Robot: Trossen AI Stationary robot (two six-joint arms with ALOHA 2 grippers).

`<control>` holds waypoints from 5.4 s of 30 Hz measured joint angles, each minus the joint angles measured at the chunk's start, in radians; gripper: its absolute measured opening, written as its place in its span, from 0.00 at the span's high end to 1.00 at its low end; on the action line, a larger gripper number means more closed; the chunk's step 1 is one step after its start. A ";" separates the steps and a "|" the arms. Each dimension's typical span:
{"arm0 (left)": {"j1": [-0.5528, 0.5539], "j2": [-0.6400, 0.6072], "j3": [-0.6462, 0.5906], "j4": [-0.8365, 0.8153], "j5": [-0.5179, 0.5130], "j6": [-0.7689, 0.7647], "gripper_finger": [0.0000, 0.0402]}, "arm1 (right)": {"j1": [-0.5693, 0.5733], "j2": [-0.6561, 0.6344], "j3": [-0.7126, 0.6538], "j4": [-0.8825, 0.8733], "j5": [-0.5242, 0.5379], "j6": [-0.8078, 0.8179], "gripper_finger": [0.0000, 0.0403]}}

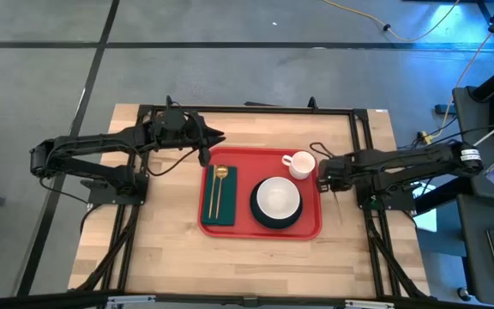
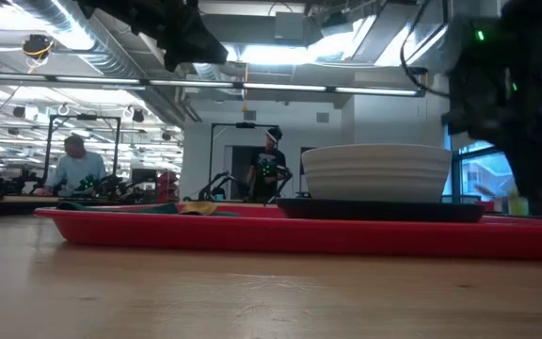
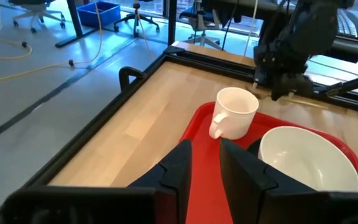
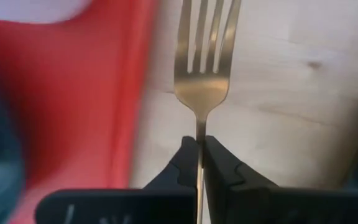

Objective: Set up tray
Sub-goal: Put the gold fork on the dark green napkin to the right of the gold spoon

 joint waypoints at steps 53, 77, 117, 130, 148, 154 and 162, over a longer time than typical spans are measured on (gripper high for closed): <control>-0.255 -0.014 0.000 -0.080 -0.192 -0.514 0.53 | 0.165 0.871 1.152 0.206 0.327 -0.627 0.99; -0.256 0.016 0.001 -0.068 -0.223 -0.514 0.65 | 0.156 0.871 1.152 0.283 0.319 -0.677 0.98; 0.017 0.036 0.000 -0.106 0.381 -0.254 1.00 | 0.163 0.622 1.152 -0.305 0.322 -0.594 0.44; 0.185 0.358 0.000 -0.057 0.656 -0.140 1.00 | 0.216 0.545 1.152 -0.421 0.328 -0.564 0.44; 0.245 0.464 0.019 0.025 0.836 -0.185 1.00 | 0.229 0.546 1.016 -0.437 0.346 -0.512 0.44; 0.250 0.464 0.062 -0.013 0.838 -0.128 1.00 | 0.229 0.546 0.977 -0.439 0.345 -0.481 0.44; 0.250 0.464 0.064 -0.123 0.785 -0.041 1.00 | 0.229 0.546 0.976 -0.463 0.331 -0.462 0.44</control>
